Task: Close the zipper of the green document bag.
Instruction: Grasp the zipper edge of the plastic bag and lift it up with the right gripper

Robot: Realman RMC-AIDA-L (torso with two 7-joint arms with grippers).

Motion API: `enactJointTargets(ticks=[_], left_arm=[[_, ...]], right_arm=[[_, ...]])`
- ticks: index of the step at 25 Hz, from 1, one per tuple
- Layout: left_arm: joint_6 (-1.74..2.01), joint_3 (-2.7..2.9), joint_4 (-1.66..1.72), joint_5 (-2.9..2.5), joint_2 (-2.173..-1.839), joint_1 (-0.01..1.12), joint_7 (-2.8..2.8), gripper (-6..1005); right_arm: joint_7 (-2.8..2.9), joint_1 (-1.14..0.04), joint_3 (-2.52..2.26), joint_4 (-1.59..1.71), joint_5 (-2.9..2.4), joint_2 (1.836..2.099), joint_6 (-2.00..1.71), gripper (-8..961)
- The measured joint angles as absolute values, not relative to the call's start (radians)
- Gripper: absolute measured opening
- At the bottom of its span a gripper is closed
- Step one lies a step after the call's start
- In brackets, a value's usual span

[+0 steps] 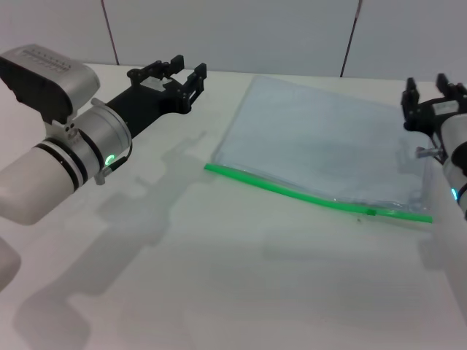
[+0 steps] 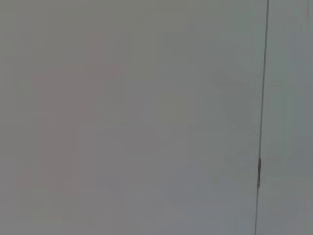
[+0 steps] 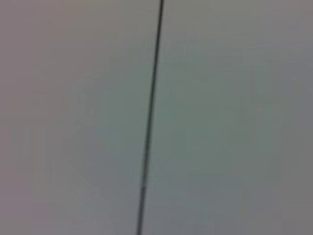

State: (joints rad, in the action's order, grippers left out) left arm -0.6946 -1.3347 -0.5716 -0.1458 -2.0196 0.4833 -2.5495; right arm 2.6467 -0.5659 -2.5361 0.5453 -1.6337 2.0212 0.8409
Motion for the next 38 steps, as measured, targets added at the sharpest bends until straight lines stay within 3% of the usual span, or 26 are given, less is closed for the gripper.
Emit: enactJointTargets(ticks=[4,7,11,14,17,21,25,29,31,38], left_arm=[[-0.694,-1.335,-0.571,-0.146,-2.017,0.474,-2.550,431],[-0.694,-1.334,-0.571,-0.146,-2.016,0.473,-2.550,429],[-0.691,-1.333,-0.571,-0.146,-2.011,0.468,-2.550,429],[-0.686,-1.333,-0.571,-0.146,-2.010,0.465,-2.550,429],[-0.677,-1.331,-0.571,-0.146,-2.008,0.462,-2.550,429],[-0.660,-1.326,-0.571,-0.146,-2.008,0.462,-2.550,430],[-0.658,-1.329,-0.571,-0.146,-2.008,0.461,-2.549,430],[-0.656,-1.334,-0.571,-0.146,-2.008,0.458,-2.550,430],[-0.655,-1.334,-0.571,-0.146,-2.008,0.455,-2.550,430],[-0.655,-1.337,-0.571,-0.159,-2.006,0.448,-2.550,430]], right_arm=[[2.648,-0.557,-2.540,0.602,-1.719,1.984,0.731,460],[2.649,-0.535,-2.540,0.689,-1.787,1.918,0.627,461],[2.644,-0.468,-2.537,0.849,-1.893,1.810,0.521,462],[2.640,-0.423,-2.531,0.937,-1.964,1.754,0.477,462],[2.629,-0.406,-2.516,0.984,-2.026,1.725,0.394,462],[2.571,-0.363,-2.450,1.063,-2.105,1.706,0.227,461],[2.447,-0.262,-2.347,1.179,-2.171,1.707,0.130,461],[2.290,-0.156,-2.226,1.279,-2.202,1.740,0.026,462],[2.220,-0.123,-2.177,1.313,-2.204,1.762,-0.032,462],[1.978,-0.055,-2.037,1.336,-2.206,1.893,-0.199,460]])
